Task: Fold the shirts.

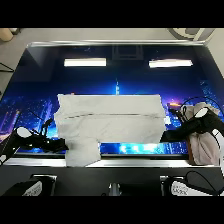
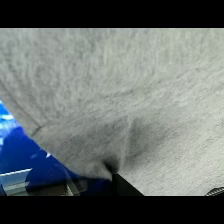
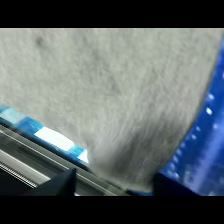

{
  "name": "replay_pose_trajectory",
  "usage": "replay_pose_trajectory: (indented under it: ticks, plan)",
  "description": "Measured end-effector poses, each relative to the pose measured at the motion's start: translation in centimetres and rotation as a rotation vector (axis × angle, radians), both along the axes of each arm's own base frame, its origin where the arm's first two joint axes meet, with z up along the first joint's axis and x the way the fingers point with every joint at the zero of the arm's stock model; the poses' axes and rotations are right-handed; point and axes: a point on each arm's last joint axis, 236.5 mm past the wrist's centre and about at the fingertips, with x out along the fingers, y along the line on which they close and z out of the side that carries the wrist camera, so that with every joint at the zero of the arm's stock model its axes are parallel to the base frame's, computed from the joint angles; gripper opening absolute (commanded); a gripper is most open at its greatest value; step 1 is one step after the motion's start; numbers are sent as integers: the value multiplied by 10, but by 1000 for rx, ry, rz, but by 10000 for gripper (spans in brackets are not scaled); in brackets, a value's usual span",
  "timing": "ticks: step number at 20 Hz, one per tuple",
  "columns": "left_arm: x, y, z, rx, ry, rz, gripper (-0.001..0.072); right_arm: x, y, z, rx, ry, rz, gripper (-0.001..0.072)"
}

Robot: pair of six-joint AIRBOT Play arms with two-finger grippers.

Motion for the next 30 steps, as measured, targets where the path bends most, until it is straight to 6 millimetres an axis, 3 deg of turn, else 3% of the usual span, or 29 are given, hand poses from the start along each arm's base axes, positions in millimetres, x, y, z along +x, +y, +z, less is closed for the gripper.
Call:
replay_pose_trajectory:
  ticks: [1,5,7,13,16,18,21,25,26,27,28,29,30]
  plan:
    - [0,0,0,0,0,0,28,4,3,-4,8,-10,-19,21]
    - [5,1,4,1,-19,-8,27,21,0,-8,-7,-71,-45,20]
    - [22,3,17,9,-81,-13,26,37,-7,3,-30,-137,-32,19]
    - [111,14,102,43,-355,11,26,108,-9,62,-78,-368,37,19]
    - [163,22,125,57,-427,38,26,160,-8,72,-145,-464,77,19]
    - [199,27,126,64,-446,53,26,195,-6,71,-169,-498,79,19]
    - [246,34,112,64,-433,71,26,233,-6,62,-181,-517,65,20]
    - [278,37,69,54,-342,109,29,247,-3,36,-169,-468,53,23]
    - [279,36,58,48,-312,116,68,243,-2,27,-161,-436,57,26]
    - [278,34,49,43,-285,116,196,240,0,19,-152,-409,57,130]
    - [278,34,43,40,-263,117,305,239,1,14,-143,-391,54,441]
    - [277,33,41,35,-251,112,316,239,3,14,-134,-385,55,652]
    - [277,33,43,29,-244,106,316,240,4,18,-120,-393,61,671]
